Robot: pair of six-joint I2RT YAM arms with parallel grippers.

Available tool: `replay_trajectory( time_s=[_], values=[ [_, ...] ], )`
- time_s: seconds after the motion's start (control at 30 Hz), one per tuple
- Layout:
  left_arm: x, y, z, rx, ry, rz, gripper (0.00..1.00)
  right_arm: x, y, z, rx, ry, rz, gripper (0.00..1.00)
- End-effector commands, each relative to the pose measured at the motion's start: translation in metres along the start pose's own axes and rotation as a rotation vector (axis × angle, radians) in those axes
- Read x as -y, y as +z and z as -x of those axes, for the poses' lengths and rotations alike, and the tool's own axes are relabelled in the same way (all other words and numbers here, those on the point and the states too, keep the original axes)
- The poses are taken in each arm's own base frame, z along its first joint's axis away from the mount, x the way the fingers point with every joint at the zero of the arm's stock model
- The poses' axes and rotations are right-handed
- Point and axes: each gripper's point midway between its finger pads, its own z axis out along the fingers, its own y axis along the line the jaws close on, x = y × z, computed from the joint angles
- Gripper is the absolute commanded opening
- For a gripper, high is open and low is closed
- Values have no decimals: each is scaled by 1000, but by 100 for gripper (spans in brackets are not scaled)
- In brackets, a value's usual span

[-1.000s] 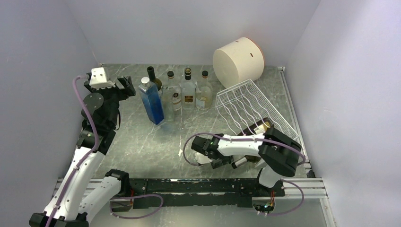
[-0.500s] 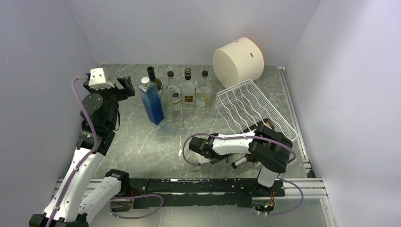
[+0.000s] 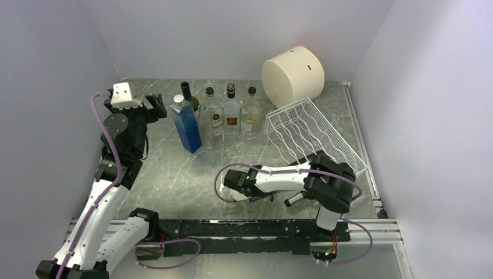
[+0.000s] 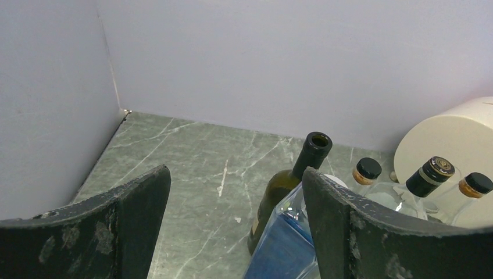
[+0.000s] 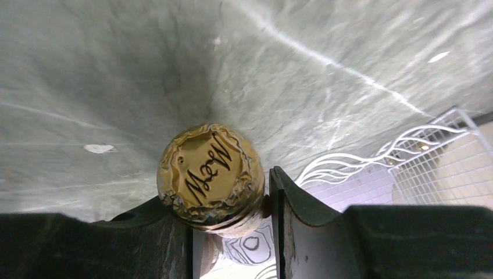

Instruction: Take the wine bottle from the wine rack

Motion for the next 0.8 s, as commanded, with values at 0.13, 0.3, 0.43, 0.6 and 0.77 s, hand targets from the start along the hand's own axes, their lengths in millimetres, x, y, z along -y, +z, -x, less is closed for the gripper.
replay_trajectory(
  time_s=[0.13, 0.3, 0.43, 0.6, 0.77],
  values=[
    [9, 4, 12, 19, -21, -32, 87, 32, -54, 77, 235, 96, -150, 0],
    [8, 6, 8, 9, -14, -23, 87, 52, -101, 111, 421, 145, -209, 0],
    [7, 7, 8, 9, -11, -19, 87, 66, -145, 141, 598, 170, -235, 0],
    [8, 9, 3, -5, -7, -20, 87, 92, -189, 156, 733, 228, -320, 0],
    [9, 10, 2, -9, -7, -25, 87, 120, -241, 152, 949, 324, -396, 0]
  ],
)
